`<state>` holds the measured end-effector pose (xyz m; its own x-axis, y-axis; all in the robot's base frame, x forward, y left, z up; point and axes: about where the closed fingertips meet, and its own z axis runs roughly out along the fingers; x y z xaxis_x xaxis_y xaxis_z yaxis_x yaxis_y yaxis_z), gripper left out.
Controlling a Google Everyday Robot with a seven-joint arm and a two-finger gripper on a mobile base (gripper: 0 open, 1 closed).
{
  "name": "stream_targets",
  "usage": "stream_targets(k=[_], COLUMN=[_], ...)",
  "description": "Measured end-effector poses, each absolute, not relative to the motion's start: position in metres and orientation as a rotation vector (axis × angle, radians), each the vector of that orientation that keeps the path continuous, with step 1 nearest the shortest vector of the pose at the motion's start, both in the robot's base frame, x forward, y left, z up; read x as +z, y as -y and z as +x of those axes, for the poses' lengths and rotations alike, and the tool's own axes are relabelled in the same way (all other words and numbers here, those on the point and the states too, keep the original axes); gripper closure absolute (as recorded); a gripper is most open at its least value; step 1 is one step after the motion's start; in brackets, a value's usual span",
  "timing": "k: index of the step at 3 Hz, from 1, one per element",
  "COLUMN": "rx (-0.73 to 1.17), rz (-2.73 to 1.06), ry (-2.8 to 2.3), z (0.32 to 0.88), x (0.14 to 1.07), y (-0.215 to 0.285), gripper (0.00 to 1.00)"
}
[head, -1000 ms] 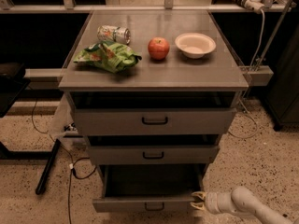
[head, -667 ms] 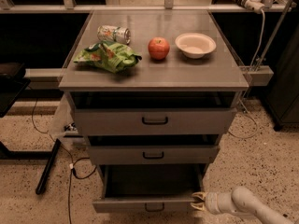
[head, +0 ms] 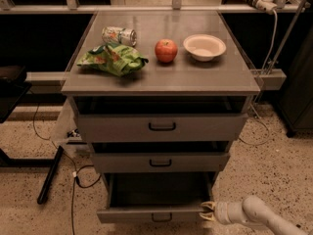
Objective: Open bottom drawer
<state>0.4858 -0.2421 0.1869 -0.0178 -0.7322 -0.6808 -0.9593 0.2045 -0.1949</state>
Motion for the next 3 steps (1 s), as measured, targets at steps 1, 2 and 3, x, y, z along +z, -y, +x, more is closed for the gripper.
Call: stream_targets(k=[1, 2, 3], rx=[0.425, 0.453, 0.471], rz=[-1.580, -1.588, -1.581], ry=[-1.801, -1.799, -1.801], z=[0.486, 0.482, 0.472], x=[0.187, 0.180, 0.173], y=[0.242, 0.240, 0.247], gripper=[0.35, 0.12, 0.14])
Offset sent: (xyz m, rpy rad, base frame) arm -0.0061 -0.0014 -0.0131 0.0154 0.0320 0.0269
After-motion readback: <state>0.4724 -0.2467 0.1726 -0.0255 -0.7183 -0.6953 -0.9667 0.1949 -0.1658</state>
